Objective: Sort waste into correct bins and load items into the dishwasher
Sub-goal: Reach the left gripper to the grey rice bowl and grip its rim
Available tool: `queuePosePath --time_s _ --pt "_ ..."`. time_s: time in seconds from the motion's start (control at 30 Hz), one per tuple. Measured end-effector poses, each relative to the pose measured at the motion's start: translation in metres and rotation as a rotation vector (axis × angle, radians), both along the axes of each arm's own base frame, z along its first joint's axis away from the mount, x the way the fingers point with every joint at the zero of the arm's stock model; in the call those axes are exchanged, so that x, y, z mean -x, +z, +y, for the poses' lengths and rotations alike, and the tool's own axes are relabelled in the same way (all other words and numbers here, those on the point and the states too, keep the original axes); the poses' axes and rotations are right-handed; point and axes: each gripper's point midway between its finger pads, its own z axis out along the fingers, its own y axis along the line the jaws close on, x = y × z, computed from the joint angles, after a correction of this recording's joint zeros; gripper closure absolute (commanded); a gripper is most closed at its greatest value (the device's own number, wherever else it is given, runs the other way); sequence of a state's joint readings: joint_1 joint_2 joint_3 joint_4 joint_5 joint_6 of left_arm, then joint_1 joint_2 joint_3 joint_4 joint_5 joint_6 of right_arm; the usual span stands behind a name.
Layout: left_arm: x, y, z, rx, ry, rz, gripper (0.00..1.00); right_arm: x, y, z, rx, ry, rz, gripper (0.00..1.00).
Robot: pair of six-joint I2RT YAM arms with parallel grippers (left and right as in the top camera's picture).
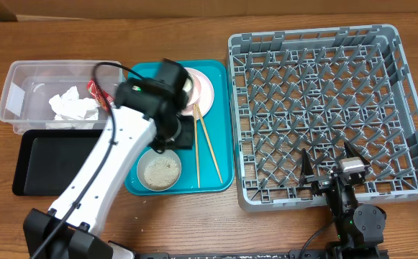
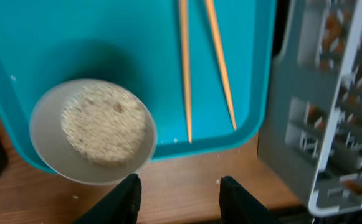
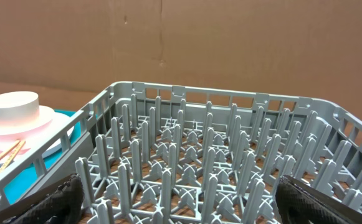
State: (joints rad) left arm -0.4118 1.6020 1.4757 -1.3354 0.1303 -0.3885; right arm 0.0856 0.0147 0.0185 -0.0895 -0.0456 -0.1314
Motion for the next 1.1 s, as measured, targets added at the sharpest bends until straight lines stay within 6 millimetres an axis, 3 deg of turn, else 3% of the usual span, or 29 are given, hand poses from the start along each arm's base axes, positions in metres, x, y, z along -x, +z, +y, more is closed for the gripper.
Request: queuePosePath --time_s 0.27,0.57,1.1 --pt "0.029 -0.004 -0.028 -0.042 -0.130 0.029 0.59 0.000 0.000 0.000 0.000 0.000 -0.001 0.00" --pt "0.049 -0.029 -0.022 -0.132 -0.114 0.079 0.59 0.000 0.000 0.000 0.000 0.000 0.000 0.00" --pt "0.045 -0.071 -0.015 -0.190 -0.111 0.035 0.59 0.000 0.000 0.000 0.000 0.000 -0.001 0.00"
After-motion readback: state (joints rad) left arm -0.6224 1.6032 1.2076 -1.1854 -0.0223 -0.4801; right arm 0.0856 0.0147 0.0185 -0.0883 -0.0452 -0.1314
